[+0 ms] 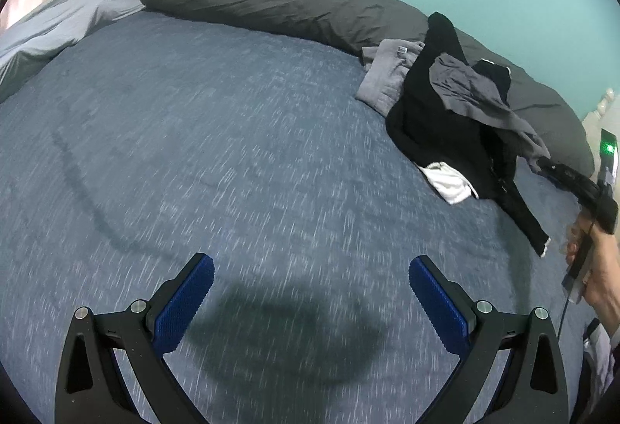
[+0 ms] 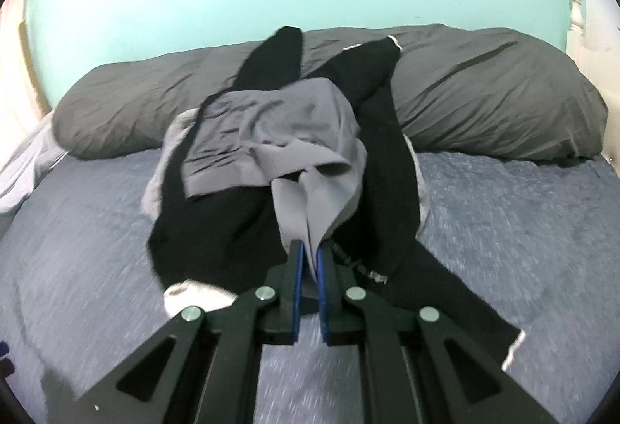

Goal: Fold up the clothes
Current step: 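Close the right gripper on the grey garment, then lift the grey garment with the right gripper and pull it onto open bed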

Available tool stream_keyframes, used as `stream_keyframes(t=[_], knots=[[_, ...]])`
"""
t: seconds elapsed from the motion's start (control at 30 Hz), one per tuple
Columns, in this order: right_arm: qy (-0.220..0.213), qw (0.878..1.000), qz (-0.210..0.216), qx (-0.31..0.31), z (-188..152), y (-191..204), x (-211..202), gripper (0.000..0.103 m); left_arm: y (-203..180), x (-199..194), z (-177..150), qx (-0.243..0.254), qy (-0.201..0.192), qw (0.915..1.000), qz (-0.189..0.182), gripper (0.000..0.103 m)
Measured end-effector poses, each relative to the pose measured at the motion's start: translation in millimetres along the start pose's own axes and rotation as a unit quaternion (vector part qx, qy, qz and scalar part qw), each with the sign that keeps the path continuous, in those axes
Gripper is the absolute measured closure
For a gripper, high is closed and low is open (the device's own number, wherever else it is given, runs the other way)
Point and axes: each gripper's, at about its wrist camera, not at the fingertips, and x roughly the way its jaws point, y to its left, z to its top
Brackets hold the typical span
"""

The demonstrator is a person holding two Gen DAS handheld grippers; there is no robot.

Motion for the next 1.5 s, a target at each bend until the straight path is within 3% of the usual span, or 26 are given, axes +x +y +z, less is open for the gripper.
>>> stream_keyframes(t=[0.6, 0.77, 1.13, 1.33, 1.5], knots=[[-0.015, 0.995, 0.089, -0.044, -106.7, 55.1, -190.5, 0.097, -4.3, -106.0, -99.2, 0.026, -0.029, 0.9985, -0.039, 0.000], [-0.032, 0.992, 0.111, -0.050, -138.0, 72.5, -262.4, 0.097, -6.5, -147.3, -134.3, 0.030, -0.035, 0.9976, -0.053, 0.000], [-0.018, 0.989, 0.132, -0.058, -219.1, 113.2, -393.5, 0.097, 1.9, -241.1, -204.4, 0.036, -0.025, 0.9969, -0.066, 0.000], [-0.007, 0.985, 0.159, -0.074, -264.8, 135.6, -450.8, 0.097, 9.0, -259.5, -232.9, 0.041, -0.022, 0.9969, -0.063, 0.000], [-0.010, 0.983, 0.170, -0.068, -288.9, 130.5, -481.9, 0.097, 8.3, -258.5, -247.6, 0.048, -0.019, 0.9965, -0.066, 0.000]])
